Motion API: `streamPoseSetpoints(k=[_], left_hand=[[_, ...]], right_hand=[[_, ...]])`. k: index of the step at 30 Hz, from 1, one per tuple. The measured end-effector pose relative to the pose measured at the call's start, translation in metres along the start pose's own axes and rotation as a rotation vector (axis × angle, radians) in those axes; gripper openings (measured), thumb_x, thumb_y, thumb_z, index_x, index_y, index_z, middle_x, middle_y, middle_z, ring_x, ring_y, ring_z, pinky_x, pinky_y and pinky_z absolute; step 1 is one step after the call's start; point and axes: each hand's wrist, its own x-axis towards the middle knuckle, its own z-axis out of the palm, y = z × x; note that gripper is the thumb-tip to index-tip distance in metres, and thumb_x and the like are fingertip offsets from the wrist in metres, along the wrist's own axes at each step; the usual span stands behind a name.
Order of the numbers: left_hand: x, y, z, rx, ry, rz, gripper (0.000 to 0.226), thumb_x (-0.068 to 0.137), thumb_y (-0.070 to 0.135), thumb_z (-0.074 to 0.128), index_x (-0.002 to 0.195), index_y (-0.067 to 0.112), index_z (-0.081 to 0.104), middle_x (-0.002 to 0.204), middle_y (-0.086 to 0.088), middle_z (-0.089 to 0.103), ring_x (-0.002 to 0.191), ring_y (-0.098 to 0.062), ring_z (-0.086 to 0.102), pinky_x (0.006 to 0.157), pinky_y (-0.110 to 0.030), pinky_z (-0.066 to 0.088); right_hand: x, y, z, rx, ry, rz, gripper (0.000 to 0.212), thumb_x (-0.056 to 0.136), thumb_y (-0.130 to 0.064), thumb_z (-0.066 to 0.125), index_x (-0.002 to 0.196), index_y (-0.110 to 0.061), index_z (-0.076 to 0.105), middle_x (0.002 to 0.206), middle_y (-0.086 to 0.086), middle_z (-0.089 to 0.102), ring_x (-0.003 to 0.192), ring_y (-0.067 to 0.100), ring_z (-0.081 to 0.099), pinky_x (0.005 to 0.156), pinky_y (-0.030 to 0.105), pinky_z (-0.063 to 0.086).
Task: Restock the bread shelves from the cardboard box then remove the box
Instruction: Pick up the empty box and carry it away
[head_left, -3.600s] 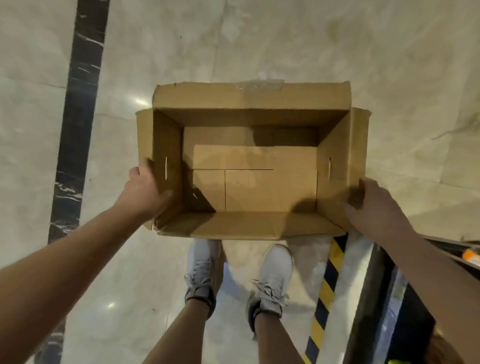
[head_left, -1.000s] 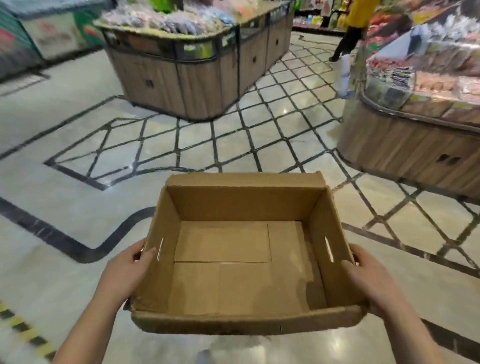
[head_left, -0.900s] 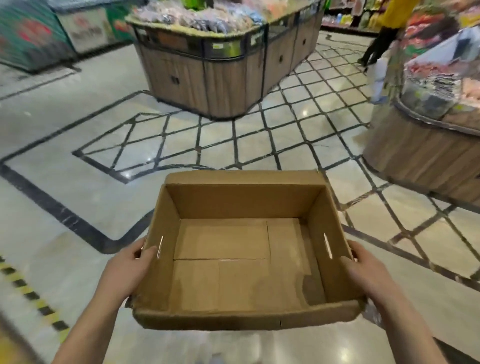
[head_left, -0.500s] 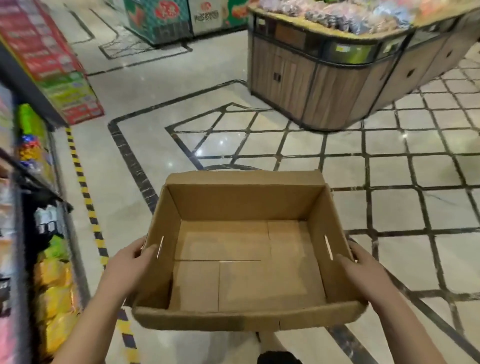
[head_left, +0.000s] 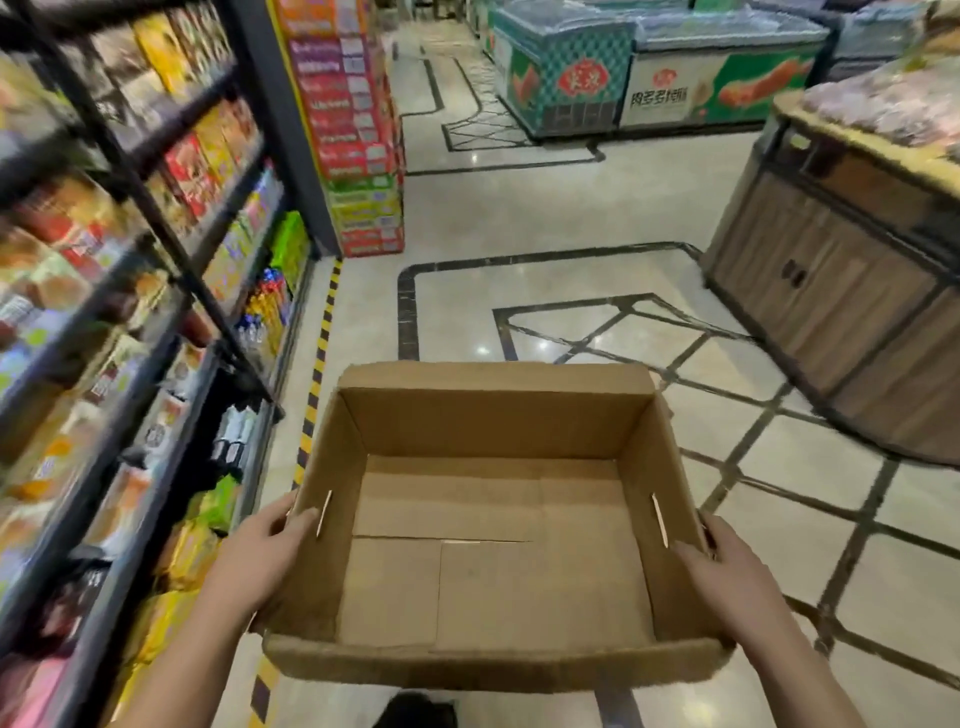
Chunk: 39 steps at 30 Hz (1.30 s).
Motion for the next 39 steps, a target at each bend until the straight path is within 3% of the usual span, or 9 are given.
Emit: streamPoseSetpoints(k=[10,13,18,20,24,29,32,36,39], left_hand=[[0.257,0.074,-0.017,-0.126,0.023,-0.150,0.015,0.099,0.036,0.063,0.112,0.043,0.064,0.109,-0.002,0.069,0.096,-0.024,0.062,0.082,-0.034,0.044],[0.333,0.109,-0.039,-0.169,-0.017,-0.172,0.007,0.096,0.040,0.067,0.101,0.040,0.071,0.101,0.000,0.076,0.090,-0.023,0.071,0.088,-0.039,0.054],[0.484,0.099,-0.041,-0.260,-0.050,-0.222,0.057,0.062,0.068,0.068,0.113,0.042,0.074,0.104,0.000,0.080,0.091,-0.025,0.077,0.091,-0.052,0.060],[0.521,0.134,-0.043,-0.288,-0.038,-0.233,0.054,0.068,0.066,0.072,0.115,0.039,0.073,0.112,-0.002,0.077,0.098,-0.027,0.075,0.094,-0.053,0.058],[0.594,0.213,-0.043,-0.272,0.003,-0.236,0.010,0.086,0.051,0.071,0.096,0.052,0.073,0.107,0.003,0.077,0.094,-0.024,0.076,0.093,-0.049,0.059],[0.702,0.285,-0.029,-0.284,0.049,-0.199,0.045,0.100,0.032,0.065,0.143,0.021,0.059,0.116,-0.001,0.061,0.080,-0.010,0.063,0.072,-0.030,0.054],[0.756,0.321,-0.030,-0.332,0.069,-0.219,0.046,0.100,0.032,0.064,0.145,0.024,0.057,0.114,-0.003,0.064,0.081,-0.009,0.063,0.064,-0.026,0.051],[0.828,0.354,-0.043,-0.394,0.097,-0.282,0.038,0.097,0.034,0.068,0.134,0.029,0.064,0.109,-0.002,0.071,0.090,-0.025,0.072,0.085,-0.046,0.061],[0.889,0.376,-0.046,-0.444,0.096,-0.283,0.028,0.099,0.027,0.067,0.126,0.033,0.063,0.098,0.002,0.069,0.085,-0.025,0.071,0.069,-0.038,0.060]], right_hand=[[0.246,-0.169,0.070,-0.009,-0.036,0.027,0.042,0.100,-0.029,0.059,0.141,-0.026,0.053,0.111,-0.002,0.058,0.101,0.021,0.054,0.093,0.038,0.045],[0.311,-0.224,0.081,-0.011,-0.040,0.046,0.045,0.098,-0.032,0.061,0.142,-0.025,0.053,0.117,-0.002,0.062,0.108,0.024,0.059,0.098,0.041,0.048],[0.403,-0.304,0.087,-0.001,-0.019,-0.026,0.047,0.100,-0.026,0.060,0.146,-0.021,0.050,0.124,0.000,0.061,0.107,0.022,0.055,0.088,0.037,0.043],[0.447,-0.332,0.090,0.013,-0.019,-0.024,0.045,0.100,-0.025,0.061,0.145,-0.021,0.052,0.119,-0.001,0.059,0.108,0.025,0.056,0.087,0.036,0.042],[0.552,-0.377,0.101,0.005,-0.036,-0.029,0.047,0.100,-0.030,0.061,0.146,-0.024,0.051,0.123,0.001,0.063,0.107,0.025,0.057,0.093,0.041,0.047],[0.681,-0.441,0.107,0.009,-0.077,-0.046,0.050,0.103,-0.032,0.058,0.151,-0.021,0.046,0.139,0.008,0.060,0.121,0.031,0.058,0.097,0.043,0.047],[0.742,-0.482,0.104,0.001,-0.098,-0.046,0.050,0.101,-0.032,0.061,0.148,-0.021,0.048,0.132,0.008,0.062,0.110,0.029,0.059,0.096,0.045,0.049],[0.811,-0.542,0.100,-0.016,-0.119,-0.024,0.050,0.096,-0.039,0.066,0.141,-0.023,0.048,0.108,0.003,0.060,0.099,0.027,0.061,0.093,0.047,0.054],[0.865,-0.583,0.110,-0.027,-0.112,-0.024,0.050,0.094,-0.048,0.065,0.135,-0.024,0.049,0.106,0.005,0.065,0.098,0.030,0.066,0.089,0.047,0.057]])
